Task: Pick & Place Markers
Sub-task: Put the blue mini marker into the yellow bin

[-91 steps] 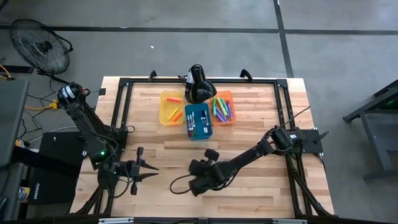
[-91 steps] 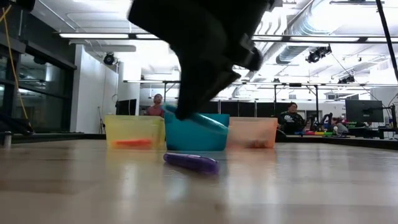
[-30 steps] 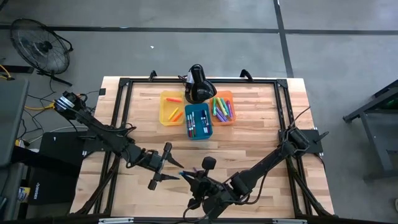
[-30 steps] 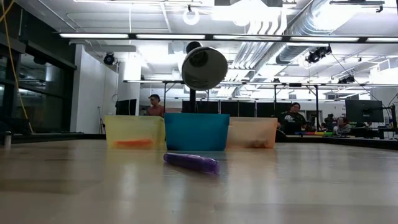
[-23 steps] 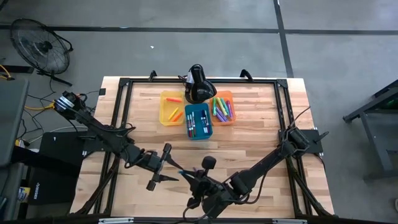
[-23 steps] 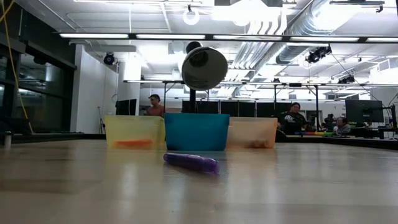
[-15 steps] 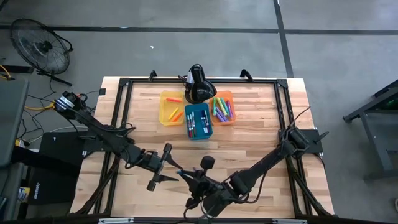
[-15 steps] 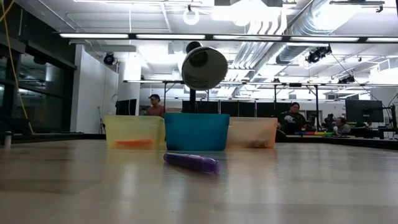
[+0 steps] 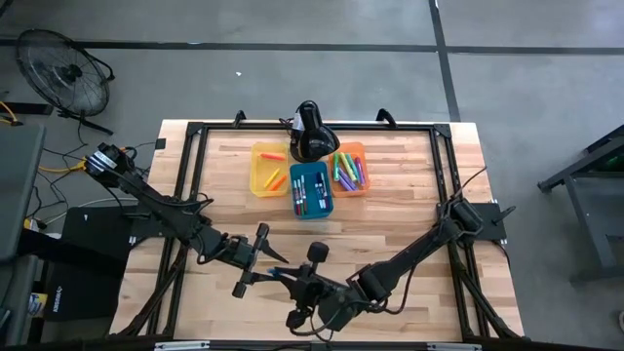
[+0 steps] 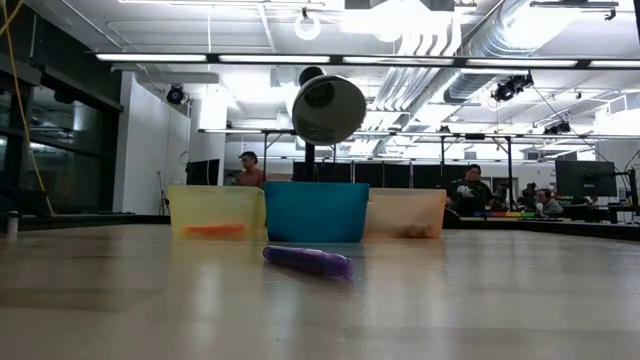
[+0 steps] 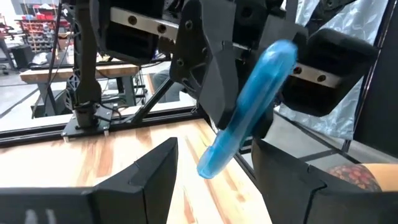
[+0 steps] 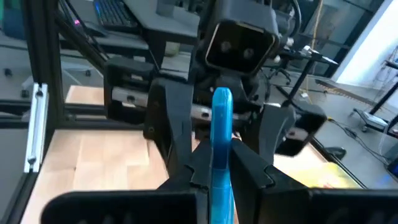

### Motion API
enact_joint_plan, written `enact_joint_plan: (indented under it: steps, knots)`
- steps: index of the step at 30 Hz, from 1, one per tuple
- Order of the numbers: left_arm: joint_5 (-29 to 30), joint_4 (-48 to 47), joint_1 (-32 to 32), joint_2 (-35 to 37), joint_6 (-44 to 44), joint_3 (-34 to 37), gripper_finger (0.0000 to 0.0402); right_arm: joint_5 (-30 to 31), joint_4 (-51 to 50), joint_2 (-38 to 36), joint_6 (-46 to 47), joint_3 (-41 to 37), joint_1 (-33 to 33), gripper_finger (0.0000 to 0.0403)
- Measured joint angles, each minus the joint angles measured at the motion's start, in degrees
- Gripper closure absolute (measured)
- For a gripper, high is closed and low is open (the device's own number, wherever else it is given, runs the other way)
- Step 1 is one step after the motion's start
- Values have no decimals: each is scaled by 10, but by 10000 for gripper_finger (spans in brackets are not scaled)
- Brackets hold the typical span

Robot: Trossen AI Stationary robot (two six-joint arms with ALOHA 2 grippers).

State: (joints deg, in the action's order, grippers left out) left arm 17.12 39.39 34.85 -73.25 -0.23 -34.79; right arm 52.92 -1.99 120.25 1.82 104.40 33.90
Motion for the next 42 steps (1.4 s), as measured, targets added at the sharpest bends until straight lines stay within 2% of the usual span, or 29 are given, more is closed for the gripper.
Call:
enact_joint_plan:
  steps: [7, 15, 20, 27, 35, 37, 42]
  knots:
    - [0, 3, 0, 0, 5, 0, 202, -35, 7, 0, -3, 0, -17, 380]
    - [5, 12, 0, 0, 16, 0, 208, -39, 17, 0, -8, 0, -28, 380]
    - [15, 12, 0, 0, 20, 0, 254, -38, 20, 0, -17, 0, -28, 380]
    - [17, 12, 0, 0, 38, 0, 361, -35, 32, 0, -21, 0, -30, 383]
    - [17, 12, 0, 1, 49, 0, 362, -38, 31, 0, -21, 0, -31, 383]
    - [16, 12, 0, 1, 48, 0, 362, -38, 31, 0, -19, 0, -31, 372]
    - [15, 10, 0, 0, 43, 0, 362, -20, 37, 0, -22, 0, -32, 302]
